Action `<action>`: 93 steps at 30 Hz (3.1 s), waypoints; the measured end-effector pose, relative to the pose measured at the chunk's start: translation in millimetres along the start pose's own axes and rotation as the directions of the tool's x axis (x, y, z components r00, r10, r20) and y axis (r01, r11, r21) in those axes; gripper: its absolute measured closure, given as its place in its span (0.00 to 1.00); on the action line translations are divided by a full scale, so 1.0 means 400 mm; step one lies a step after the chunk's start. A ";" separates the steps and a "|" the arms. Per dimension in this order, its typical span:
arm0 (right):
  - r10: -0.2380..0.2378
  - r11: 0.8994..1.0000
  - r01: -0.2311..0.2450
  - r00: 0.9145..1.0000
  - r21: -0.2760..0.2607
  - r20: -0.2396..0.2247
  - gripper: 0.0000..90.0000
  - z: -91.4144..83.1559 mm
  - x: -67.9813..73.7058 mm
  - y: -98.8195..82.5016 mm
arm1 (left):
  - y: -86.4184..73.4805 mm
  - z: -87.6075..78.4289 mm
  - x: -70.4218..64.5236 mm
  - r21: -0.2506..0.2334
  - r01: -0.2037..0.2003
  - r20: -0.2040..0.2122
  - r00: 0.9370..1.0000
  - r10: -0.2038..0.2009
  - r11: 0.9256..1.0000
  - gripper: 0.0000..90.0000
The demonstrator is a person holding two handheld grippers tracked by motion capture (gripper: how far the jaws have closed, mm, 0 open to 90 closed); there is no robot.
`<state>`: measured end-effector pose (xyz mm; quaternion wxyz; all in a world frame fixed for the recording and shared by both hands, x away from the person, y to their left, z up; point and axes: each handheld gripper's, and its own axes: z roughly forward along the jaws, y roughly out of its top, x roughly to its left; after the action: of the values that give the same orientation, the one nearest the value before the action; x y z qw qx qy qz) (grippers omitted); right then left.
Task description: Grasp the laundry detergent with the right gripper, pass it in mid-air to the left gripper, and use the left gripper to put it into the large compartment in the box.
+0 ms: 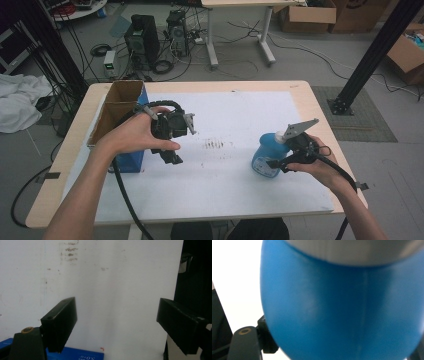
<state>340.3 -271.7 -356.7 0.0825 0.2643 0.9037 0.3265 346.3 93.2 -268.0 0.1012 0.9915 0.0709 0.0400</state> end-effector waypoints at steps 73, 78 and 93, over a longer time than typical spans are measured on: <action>-0.070 0.996 0.069 0.998 -0.060 -0.001 0.51 0.002 0.003 0.031 | -0.008 -0.002 0.000 -0.008 0.038 -0.013 0.999 -0.039 0.999 0.19; -0.138 0.988 0.136 0.990 -0.077 -0.025 0.51 0.003 0.006 0.068 | -0.013 -0.004 -0.001 -0.004 0.033 -0.016 0.999 -0.033 0.999 0.19; -0.257 0.962 0.241 0.958 -0.128 -0.125 0.51 0.018 0.030 0.194 | -0.036 -0.016 -0.005 -0.017 0.051 -0.019 0.998 -0.052 0.999 0.19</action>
<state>365.2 -211.2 -312.6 0.0736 0.1195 0.9138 0.3812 342.0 108.1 -264.9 0.1096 0.9881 0.0970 0.0477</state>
